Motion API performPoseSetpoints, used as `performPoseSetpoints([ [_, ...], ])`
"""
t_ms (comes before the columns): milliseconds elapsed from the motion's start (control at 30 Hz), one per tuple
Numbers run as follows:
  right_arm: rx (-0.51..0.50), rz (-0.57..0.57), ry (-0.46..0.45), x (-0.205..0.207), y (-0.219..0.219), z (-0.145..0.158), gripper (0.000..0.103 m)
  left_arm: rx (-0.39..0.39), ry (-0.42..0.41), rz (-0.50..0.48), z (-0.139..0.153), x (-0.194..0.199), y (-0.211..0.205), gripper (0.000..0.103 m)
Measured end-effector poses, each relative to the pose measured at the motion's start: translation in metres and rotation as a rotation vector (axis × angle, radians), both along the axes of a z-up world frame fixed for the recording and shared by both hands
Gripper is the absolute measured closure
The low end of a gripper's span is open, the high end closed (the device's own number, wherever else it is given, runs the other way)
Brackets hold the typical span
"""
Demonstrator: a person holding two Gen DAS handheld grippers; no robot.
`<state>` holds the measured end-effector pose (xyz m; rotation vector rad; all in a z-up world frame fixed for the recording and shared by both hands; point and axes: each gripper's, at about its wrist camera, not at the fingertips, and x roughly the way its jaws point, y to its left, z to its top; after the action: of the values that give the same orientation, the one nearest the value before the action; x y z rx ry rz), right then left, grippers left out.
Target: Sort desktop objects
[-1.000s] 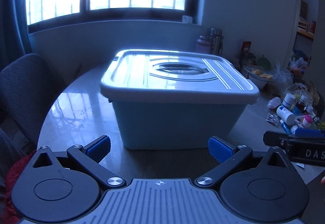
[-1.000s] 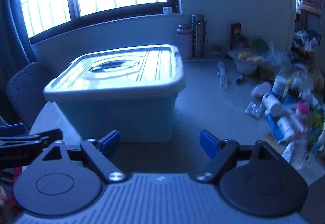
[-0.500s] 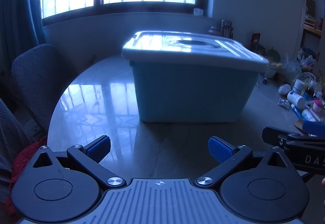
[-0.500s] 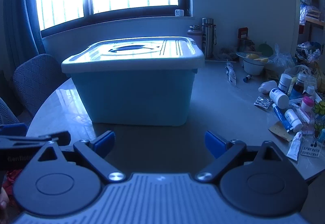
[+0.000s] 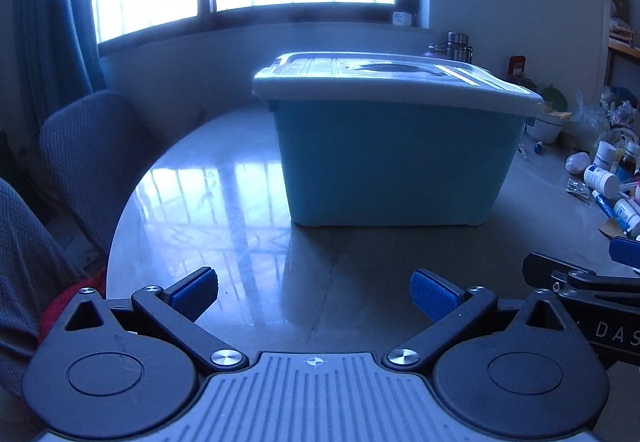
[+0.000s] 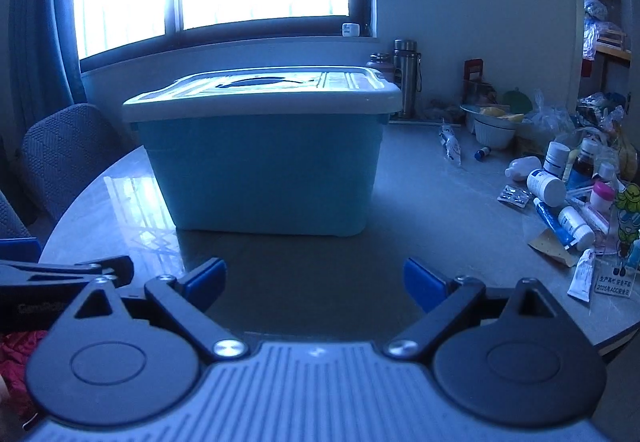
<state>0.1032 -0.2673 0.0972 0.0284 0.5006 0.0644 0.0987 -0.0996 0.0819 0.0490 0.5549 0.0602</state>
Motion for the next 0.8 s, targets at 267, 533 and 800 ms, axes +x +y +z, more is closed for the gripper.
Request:
performPoseSetpoints([
  [267,0.000,0.003,0.010,0.0030,-0.0046,-0.0031,0.007,0.009,0.001,-0.013,-0.0016,0.0049,-0.0072,0.000],
  [533,0.015,0.008,0.012,0.0033,-0.0055,-0.0032,0.007,-0.002,0.006,-0.015,-0.0025,0.0087,-0.0082,0.000],
  [800,0.026,0.001,0.017,0.0052,-0.0066,-0.0022,0.007,-0.031,0.015,-0.015,-0.0043,0.0107,-0.0067,0.000],
])
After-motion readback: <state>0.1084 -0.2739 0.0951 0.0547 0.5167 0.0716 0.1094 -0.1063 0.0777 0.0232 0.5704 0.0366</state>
